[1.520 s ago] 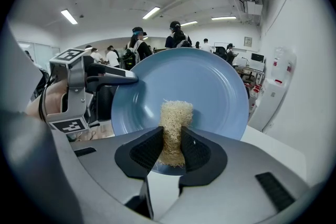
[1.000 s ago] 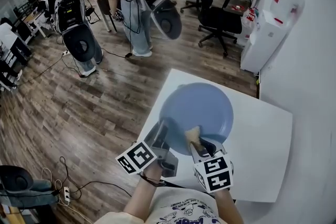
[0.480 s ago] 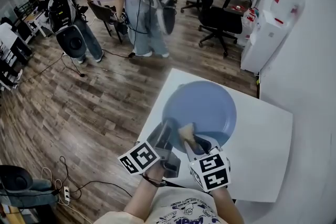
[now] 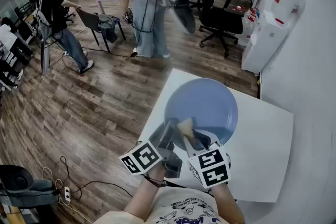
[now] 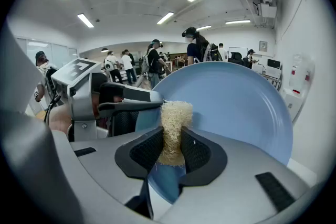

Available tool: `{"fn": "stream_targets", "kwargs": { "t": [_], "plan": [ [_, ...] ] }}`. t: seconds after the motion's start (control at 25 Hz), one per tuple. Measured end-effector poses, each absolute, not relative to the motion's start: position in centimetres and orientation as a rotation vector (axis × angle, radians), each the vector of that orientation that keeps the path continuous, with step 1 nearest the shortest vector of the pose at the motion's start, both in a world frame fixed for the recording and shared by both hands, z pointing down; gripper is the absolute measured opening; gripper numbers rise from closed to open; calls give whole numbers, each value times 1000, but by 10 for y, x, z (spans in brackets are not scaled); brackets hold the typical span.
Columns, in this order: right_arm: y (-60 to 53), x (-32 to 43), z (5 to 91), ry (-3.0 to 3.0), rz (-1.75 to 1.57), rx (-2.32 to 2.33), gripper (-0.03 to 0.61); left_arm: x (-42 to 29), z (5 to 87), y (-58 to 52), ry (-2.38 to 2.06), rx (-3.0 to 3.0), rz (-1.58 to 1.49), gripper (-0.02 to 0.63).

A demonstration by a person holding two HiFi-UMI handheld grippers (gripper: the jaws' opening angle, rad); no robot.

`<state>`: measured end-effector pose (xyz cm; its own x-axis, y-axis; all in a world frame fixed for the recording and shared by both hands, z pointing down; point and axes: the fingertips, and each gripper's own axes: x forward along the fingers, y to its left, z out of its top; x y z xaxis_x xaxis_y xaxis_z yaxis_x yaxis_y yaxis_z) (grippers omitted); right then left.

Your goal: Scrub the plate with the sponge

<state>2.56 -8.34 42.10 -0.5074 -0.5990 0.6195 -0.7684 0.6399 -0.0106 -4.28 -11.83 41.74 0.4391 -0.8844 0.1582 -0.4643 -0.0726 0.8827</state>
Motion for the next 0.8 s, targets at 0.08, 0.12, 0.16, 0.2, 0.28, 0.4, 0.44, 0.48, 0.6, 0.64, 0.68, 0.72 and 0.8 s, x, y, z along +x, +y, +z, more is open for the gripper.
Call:
{"fn": "stream_targets", "kwargs": {
  "t": [0.08, 0.12, 0.16, 0.2, 0.28, 0.4, 0.44, 0.48, 0.6, 0.64, 0.68, 0.72, 0.8],
  "plan": [
    [-87, 25, 419, -2277, 370, 1068, 104, -43, 417, -118, -1178, 1713, -526, 63],
    [-88, 25, 418, -2276, 365, 1067, 104, -43, 417, -117, -1180, 1716, -522, 63],
    [-89, 24, 417, -2275, 361, 1065, 104, -44, 417, -117, -1183, 1718, -517, 61],
    [-90, 23, 417, -2274, 360, 1059, 104, -45, 417, -117, -1186, 1720, -514, 61],
    [-90, 21, 418, -2277, 369, 1034, 104, -46, 418, -117, -1191, 1720, -509, 60],
    [-89, 19, 423, -2281, 387, 968, 104, -47, 421, -117, -1199, 1727, -498, 58],
    [-88, 18, 425, -2277, 386, 947, 104, -47, 422, -117, -1201, 1732, -490, 58],
    [-88, 18, 427, -2272, 383, 930, 104, -46, 424, -116, -1203, 1739, -482, 58],
    [-89, 17, 429, -2261, 376, 902, 104, -45, 425, -116, -1208, 1770, -457, 58],
    [-90, 16, 429, -2261, 379, 896, 104, -46, 423, -116, -1210, 1783, -449, 58],
    [-91, 15, 428, -2263, 386, 891, 104, -47, 422, -117, -1213, 1795, -440, 57],
    [-92, 14, 427, -2265, 395, 886, 104, -47, 421, -118, -1217, 1807, -432, 57],
    [-94, 17, 426, -2270, 408, 880, 104, -45, 419, -118, -1223, 1826, -418, 57]
  ]
}}
